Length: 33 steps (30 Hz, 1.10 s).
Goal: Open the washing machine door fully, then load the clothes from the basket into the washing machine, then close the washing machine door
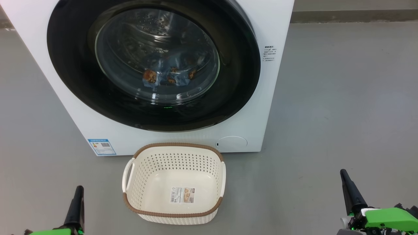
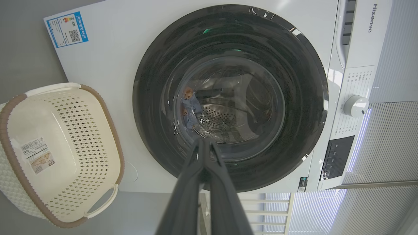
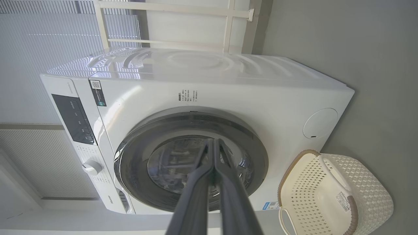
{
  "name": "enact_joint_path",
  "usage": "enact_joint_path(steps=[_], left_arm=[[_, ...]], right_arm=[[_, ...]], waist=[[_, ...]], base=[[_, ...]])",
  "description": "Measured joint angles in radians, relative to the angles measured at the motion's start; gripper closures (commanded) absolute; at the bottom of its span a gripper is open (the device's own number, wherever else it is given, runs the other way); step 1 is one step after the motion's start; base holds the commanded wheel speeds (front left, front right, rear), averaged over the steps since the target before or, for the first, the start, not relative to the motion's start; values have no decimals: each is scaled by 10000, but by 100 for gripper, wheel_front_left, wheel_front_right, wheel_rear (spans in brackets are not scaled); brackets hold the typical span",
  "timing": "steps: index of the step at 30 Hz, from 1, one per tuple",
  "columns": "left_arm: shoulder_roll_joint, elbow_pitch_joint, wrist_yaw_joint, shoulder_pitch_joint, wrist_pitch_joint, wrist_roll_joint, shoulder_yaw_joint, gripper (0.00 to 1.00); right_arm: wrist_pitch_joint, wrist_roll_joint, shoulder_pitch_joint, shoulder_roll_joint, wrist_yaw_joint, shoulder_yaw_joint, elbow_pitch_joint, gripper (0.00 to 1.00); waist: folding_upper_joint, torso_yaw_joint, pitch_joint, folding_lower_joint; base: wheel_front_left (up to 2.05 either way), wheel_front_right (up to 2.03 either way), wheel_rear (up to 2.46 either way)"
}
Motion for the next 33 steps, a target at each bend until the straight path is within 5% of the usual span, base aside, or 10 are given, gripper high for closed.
enact_joint_path(steps=[33], left_arm=[[-71, 48, 0, -146, 130, -274, 119, 100]], right_arm=[[84, 364, -3, 25, 0, -113, -10, 100]], waist=[[0, -3, 1, 0]], base=[[0, 0, 0]])
